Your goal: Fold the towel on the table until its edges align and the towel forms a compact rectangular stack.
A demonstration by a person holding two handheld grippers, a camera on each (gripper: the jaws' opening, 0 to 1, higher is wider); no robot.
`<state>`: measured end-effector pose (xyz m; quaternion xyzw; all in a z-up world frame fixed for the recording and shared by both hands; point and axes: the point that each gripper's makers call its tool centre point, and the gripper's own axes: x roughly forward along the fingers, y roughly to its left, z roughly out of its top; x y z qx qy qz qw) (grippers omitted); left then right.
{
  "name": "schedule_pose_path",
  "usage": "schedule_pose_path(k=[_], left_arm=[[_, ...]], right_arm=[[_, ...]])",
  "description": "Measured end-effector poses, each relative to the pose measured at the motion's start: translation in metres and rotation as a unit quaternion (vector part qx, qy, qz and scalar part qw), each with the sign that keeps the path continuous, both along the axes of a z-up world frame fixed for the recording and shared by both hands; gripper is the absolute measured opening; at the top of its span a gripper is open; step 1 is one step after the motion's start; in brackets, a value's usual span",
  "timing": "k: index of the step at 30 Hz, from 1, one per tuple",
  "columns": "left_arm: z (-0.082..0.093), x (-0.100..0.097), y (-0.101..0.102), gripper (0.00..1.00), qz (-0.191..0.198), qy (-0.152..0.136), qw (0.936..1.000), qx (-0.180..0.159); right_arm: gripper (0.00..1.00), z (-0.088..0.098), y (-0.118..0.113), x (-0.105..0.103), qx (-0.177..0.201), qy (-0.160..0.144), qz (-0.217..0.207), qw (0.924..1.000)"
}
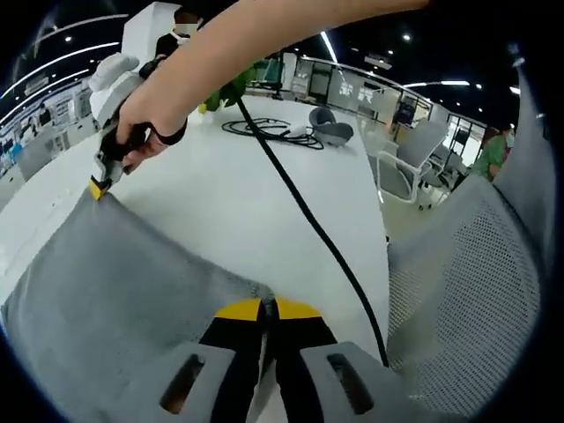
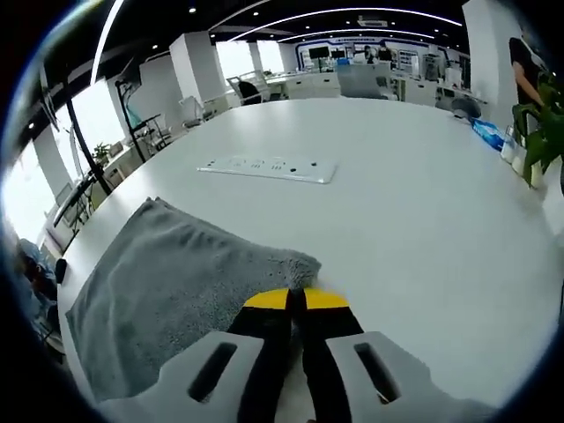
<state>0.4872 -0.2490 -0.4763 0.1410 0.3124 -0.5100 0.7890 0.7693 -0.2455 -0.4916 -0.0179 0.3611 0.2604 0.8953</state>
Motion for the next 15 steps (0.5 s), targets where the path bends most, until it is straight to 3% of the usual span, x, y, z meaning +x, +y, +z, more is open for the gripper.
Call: schedule_pose_path(k=[7,15], left_arm=[[0.022,0.007,0.011,0.04,0.023,-0.018,0.9994,-0.019],[0.044,0.001,0.024,0.04,0.041,-0.034,0.9981,-0.031]], right_arm=[[0.01,0.008,0.003,0.009,-0.001,-0.007,-0.001,1.0],[0.0,0.035,0.015,0.009,-0.001,-0.025,0.006,0.9997]])
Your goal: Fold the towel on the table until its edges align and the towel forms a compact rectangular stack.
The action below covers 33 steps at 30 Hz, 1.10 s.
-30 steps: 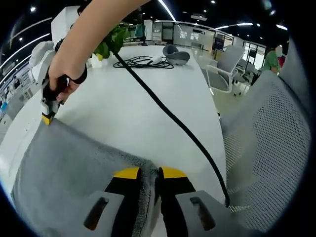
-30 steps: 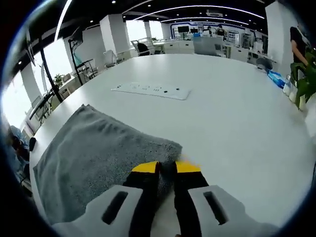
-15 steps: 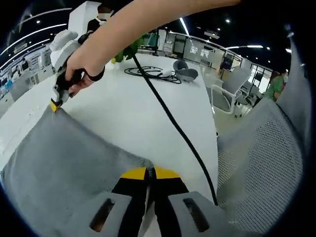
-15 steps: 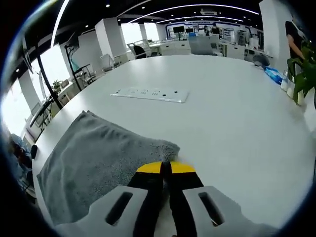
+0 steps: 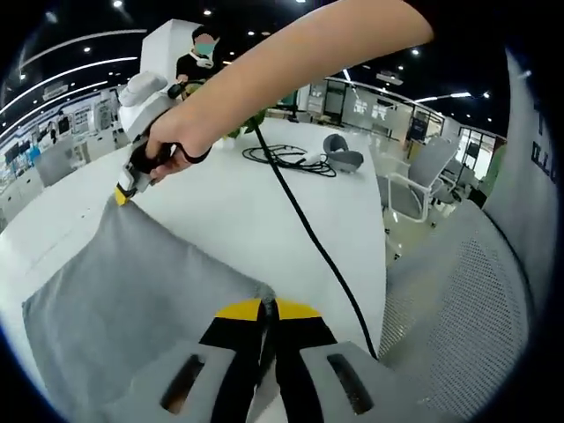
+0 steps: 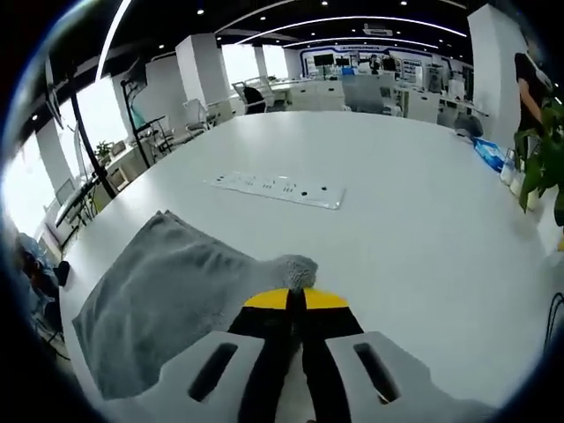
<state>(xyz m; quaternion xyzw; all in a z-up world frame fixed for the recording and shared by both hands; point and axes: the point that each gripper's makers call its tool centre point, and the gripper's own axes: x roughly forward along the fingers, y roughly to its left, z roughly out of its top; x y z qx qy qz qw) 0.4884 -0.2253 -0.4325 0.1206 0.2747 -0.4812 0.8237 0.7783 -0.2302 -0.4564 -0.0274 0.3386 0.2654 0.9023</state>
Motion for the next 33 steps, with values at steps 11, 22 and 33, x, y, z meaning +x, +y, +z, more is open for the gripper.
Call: schedule_pose_path(k=[11,22,33], left_arm=[[0.03,-0.006,0.02,0.04,0.04,-0.03,0.9985,-0.024],[0.062,-0.003,0.046,0.04,0.083,-0.057,0.9935,-0.054],[0.076,-0.001,0.087,0.04,0.131,-0.069,0.9863,-0.073]], right_arm=[[0.0,0.037,0.024,0.002,-0.01,-0.035,0.018,0.9992],[0.0,0.067,0.052,0.001,0.001,-0.043,0.024,0.9988],[0.0,0.081,0.085,-0.001,-0.002,-0.051,0.039,0.9979]])
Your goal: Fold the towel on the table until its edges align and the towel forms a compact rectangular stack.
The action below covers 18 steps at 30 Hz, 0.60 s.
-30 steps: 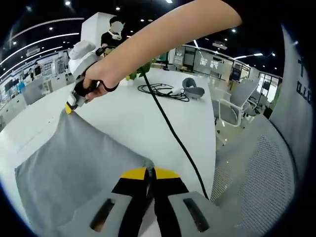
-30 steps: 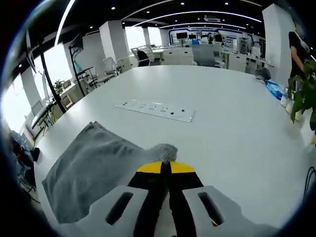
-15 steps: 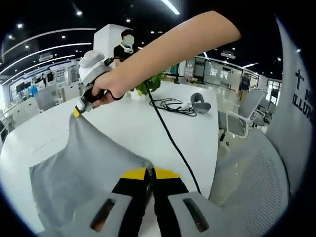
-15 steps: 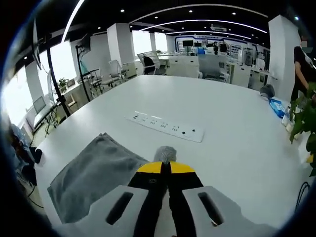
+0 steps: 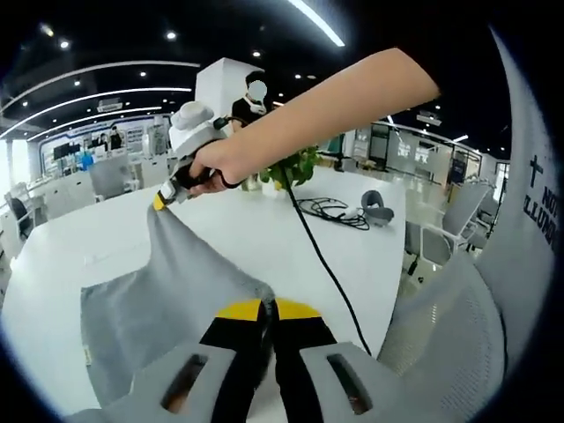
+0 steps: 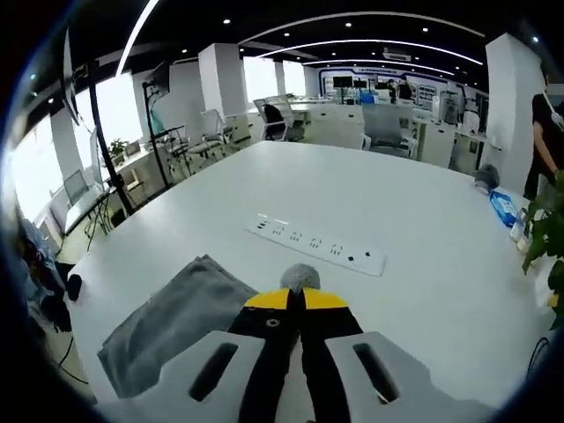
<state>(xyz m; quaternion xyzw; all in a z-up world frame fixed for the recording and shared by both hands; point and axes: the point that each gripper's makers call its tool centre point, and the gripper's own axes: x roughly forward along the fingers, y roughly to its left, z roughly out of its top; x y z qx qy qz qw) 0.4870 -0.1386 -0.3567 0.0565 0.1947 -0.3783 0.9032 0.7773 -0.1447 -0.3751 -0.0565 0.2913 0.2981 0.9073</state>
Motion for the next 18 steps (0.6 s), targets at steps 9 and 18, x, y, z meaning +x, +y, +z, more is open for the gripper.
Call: schedule_pose_path(k=[9,18], left_arm=[[0.006,0.0,0.041,0.04,0.055,-0.003,0.998,-0.031],[0.009,0.002,0.083,0.04,0.105,-0.004,0.9929,-0.055]], right_arm=[[0.0,0.012,0.036,-0.003,-0.001,-0.01,0.021,0.9997],[0.0,0.017,0.068,-0.007,-0.004,-0.022,0.041,0.9989]])
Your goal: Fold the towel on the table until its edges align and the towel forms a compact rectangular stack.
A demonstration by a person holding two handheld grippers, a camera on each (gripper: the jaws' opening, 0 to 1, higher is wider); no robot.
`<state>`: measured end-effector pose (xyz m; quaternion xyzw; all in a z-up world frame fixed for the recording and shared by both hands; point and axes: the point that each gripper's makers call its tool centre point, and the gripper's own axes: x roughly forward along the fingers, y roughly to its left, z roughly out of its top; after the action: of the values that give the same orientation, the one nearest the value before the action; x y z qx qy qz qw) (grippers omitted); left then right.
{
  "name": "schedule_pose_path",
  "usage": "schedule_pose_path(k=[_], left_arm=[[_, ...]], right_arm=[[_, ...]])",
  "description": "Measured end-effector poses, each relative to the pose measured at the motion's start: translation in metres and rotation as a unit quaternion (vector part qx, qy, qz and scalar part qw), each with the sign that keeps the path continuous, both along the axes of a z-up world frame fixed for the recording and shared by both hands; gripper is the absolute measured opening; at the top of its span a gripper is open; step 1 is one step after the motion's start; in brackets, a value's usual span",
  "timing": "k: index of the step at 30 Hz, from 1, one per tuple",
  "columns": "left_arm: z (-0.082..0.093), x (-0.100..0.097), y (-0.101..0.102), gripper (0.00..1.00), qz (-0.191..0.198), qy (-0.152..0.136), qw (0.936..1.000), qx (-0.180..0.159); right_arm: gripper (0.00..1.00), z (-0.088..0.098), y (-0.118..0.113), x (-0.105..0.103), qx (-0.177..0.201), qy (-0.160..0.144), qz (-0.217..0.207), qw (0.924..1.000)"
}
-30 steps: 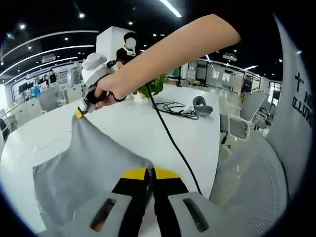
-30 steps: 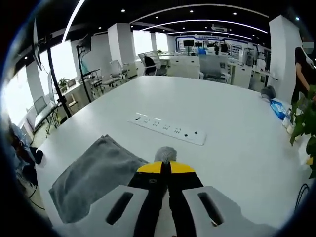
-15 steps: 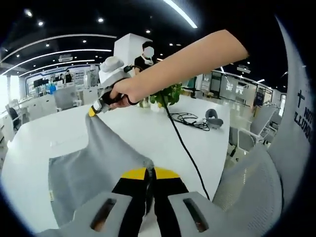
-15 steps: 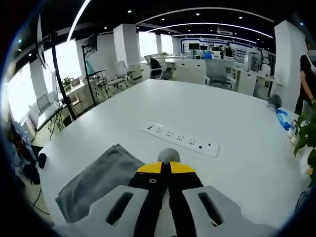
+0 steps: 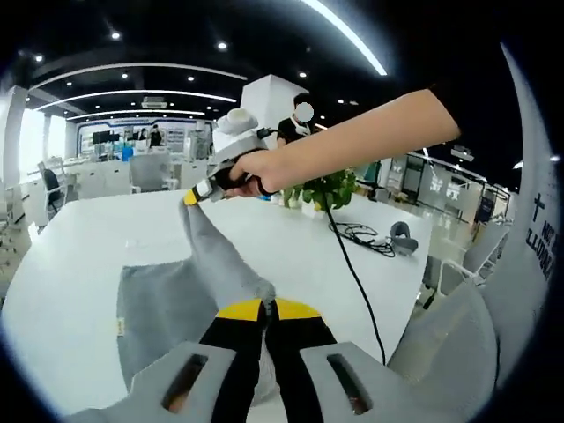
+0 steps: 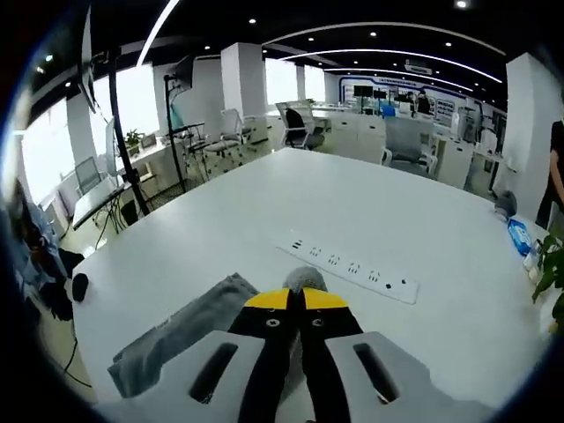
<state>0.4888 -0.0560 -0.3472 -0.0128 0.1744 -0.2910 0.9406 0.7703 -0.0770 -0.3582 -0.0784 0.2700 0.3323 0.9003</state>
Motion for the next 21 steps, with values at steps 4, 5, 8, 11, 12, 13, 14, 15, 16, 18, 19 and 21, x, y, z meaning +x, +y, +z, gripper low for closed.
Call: schedule_pose_path(k=[4,5,8,11,12,13,14,15,16,18,19,21], left_arm=[[-0.005,-0.002,0.02,0.04,0.027,0.009,0.9996,-0.01],[-0.006,-0.003,0.027,0.04,0.035,0.01,0.9992,-0.015],[-0.005,-0.004,0.038,0.04,0.047,0.011,0.9986,-0.019],[-0.007,-0.005,0.048,0.04,0.057,0.014,0.998,-0.023],[-0.007,-0.005,0.051,0.04,0.061,0.015,0.9977,-0.024],[-0.007,-0.005,0.052,0.04,0.062,0.015,0.9977,-0.025],[-0.007,-0.005,0.055,0.04,0.065,0.016,0.9974,-0.027],[-0.007,-0.005,0.058,0.04,0.068,0.015,0.9972,-0.027],[-0.007,-0.006,0.061,0.04,0.07,0.015,0.997,-0.028],[-0.008,-0.007,0.064,0.04,0.075,0.016,0.9966,-0.029],[-0.01,-0.009,0.069,0.04,0.078,0.017,0.9964,-0.029],[-0.012,-0.011,0.075,0.04,0.083,0.019,0.9959,-0.03]], right_arm=[[0.0,0.0,0.014,-0.003,0.0,0.0,0.006,1.0],[0.0,0.0,0.017,-0.004,0.001,0.0,0.007,1.0],[0.0,-0.001,0.026,-0.003,0.003,0.001,0.009,1.0],[0.0,-0.003,0.037,-0.007,0.004,0.005,0.013,0.9999],[0.0,-0.004,0.039,-0.003,0.003,0.004,0.014,0.9999],[0.0,-0.004,0.042,-0.002,0.003,0.005,0.016,0.9999],[0.0,-0.005,0.046,-0.005,0.002,0.005,0.017,0.9998],[0.0,-0.006,0.049,-0.005,0.002,0.005,0.018,0.9998],[0.0,-0.009,0.053,-0.003,0.0,0.006,0.02,0.9998],[0.0,-0.011,0.059,-0.003,0.0,0.008,0.022,0.9997],[0.0,-0.013,0.062,-0.003,-0.003,0.009,0.025,0.9996],[0.0,-0.016,0.069,-0.002,-0.006,0.011,0.028,0.9995]])
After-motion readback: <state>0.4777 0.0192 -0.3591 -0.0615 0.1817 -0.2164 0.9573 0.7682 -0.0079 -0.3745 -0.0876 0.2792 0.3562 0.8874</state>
